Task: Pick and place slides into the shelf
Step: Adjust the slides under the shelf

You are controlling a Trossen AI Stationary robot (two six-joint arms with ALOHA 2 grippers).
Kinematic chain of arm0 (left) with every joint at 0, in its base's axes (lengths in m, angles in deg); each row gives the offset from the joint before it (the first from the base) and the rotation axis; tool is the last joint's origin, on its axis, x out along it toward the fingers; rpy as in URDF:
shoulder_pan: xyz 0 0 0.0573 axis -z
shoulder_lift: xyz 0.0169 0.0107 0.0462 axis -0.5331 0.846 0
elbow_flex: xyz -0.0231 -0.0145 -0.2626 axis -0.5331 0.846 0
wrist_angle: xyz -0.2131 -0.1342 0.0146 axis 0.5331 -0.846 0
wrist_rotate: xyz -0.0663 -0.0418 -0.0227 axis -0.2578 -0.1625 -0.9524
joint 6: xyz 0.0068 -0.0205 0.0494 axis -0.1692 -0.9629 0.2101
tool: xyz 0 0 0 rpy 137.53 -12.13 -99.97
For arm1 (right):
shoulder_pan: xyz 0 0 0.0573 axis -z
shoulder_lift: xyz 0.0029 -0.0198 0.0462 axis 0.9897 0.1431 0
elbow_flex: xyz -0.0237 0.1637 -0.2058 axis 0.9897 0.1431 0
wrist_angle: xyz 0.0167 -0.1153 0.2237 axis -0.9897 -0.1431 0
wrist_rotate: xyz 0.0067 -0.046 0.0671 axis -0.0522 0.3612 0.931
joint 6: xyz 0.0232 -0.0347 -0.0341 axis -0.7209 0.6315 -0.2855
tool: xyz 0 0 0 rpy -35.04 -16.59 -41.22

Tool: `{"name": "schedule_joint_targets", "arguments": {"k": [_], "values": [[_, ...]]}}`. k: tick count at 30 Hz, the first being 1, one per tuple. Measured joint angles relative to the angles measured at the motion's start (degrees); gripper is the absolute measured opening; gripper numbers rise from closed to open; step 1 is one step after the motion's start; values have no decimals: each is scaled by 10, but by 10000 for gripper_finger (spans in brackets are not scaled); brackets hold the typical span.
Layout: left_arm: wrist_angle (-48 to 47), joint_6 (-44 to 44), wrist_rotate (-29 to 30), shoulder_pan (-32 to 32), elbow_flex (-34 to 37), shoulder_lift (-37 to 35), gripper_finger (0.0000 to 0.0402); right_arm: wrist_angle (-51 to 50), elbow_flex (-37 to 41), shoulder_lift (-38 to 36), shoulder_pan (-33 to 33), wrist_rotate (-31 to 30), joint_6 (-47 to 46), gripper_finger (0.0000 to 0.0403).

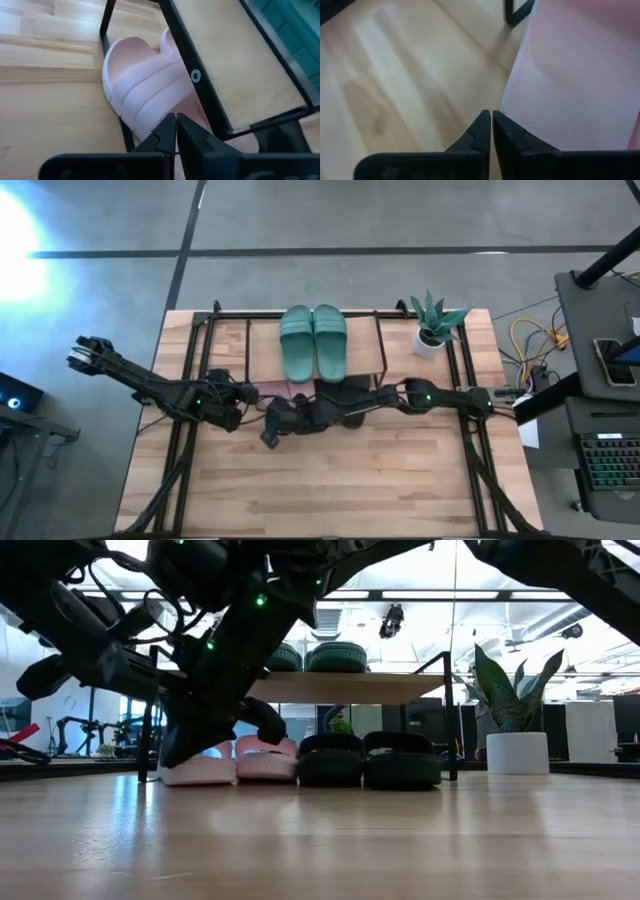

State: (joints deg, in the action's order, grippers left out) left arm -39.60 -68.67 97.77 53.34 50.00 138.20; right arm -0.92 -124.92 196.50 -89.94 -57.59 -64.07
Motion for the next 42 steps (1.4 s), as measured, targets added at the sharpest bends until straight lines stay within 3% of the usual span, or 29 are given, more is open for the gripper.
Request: {"name": "schedule_joint_targets", "arguments": {"k": [7,13,17,21,24,27,31,37,42], "values": [[-28,6,-32,1,-1,-9,0,1,-54,-6,-13,12,73,12],[-123,-111,-33,1,-5,-41,0,-73,-123,-6,-39,14,81,12],[-152,-152,-47,3,-5,-84,0,-112,-118,-27,-52,17,54,12],[-144,-128,-87,3,8,-144,0,-157,-122,-47,-59,101,30,12],[-129,-138,-85,0,29,-191,0,-195,-122,-53,-57,134,1,12],[-103,-160,-83,-10,59,-219,0,-249,-122,-53,-62,122,-13,12],[-120,-268,-74,-18,107,-260,0,-310,-122,-82,-85,96,-6,12],[10,-284,-91,-30,176,-300,0,-359,-127,-233,-120,22,-11,12],[35,-274,-37,-50,180,-301,0,-377,-121,-255,-132,10,-40,12]]}}
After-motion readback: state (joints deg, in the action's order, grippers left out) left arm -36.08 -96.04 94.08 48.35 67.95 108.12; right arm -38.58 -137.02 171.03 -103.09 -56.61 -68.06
